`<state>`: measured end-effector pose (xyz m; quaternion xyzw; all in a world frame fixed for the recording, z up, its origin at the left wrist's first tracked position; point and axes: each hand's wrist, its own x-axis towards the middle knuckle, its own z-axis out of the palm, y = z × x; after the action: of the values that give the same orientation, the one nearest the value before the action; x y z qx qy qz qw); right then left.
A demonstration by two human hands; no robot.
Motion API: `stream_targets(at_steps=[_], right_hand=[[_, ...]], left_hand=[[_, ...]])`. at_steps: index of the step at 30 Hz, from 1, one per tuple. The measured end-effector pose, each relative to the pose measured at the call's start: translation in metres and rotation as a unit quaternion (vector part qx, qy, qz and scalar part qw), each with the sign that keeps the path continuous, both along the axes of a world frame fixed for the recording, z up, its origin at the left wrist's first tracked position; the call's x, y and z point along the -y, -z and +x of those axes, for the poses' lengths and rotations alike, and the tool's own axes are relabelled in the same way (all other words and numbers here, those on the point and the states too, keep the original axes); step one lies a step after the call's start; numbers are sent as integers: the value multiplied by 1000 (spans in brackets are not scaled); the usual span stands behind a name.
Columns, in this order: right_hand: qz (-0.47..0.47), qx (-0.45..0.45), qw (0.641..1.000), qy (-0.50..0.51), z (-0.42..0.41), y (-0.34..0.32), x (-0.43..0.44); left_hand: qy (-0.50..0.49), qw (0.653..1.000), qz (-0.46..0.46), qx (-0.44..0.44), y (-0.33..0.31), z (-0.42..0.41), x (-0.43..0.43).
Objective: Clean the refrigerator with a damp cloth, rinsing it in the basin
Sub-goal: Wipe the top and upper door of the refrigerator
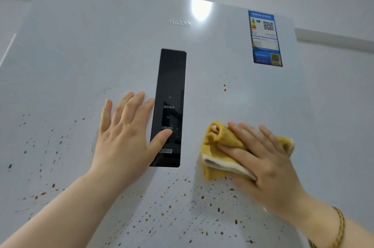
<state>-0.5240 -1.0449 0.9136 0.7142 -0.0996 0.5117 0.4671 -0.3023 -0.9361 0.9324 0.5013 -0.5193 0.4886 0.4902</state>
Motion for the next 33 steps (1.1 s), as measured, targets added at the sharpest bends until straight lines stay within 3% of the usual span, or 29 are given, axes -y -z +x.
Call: stream_targets(at_steps=[3,6,8,10,12,15,18,20,22,25,27,29,33], right_hand=[[3,-4,1000,8,-6,-29,3],[78,158,984,1,-9,-82,0],[177,276,945,-20,-5,-105,-9],[193,308,932,11,7,-106,-13],[136,266,954,20,19,-84,-16],[42,106,993,7,25,-36,-12],[52,-10,998,-21,10,-29,-14],[71,14,997,-22,4,-50,-11],[107,93,990,-20,5,-81,-11],[165,249,954,-9,23,-111,-22],[176,295,939,4,41,-106,-27],[128,263,956,1,59,-78,-29],[24,77,997,6,61,-17,-26]], left_hand=[[2,1000,6,-9,1,0,-1],[0,1000,10,-10,1,0,-2],[0,1000,21,-15,1,-2,-4],[-9,999,32,-13,1,0,-5],[-17,999,47,-6,2,3,-8],[-26,998,59,-1,1,5,-11],[-35,997,68,-2,1,2,-11],[-40,997,68,3,0,2,-11],[-36,997,67,5,1,3,-11],[-38,997,66,8,1,6,-12],[-39,997,65,10,1,6,-13],[-43,997,67,12,1,7,-14],[-14,999,36,15,2,10,-13]])
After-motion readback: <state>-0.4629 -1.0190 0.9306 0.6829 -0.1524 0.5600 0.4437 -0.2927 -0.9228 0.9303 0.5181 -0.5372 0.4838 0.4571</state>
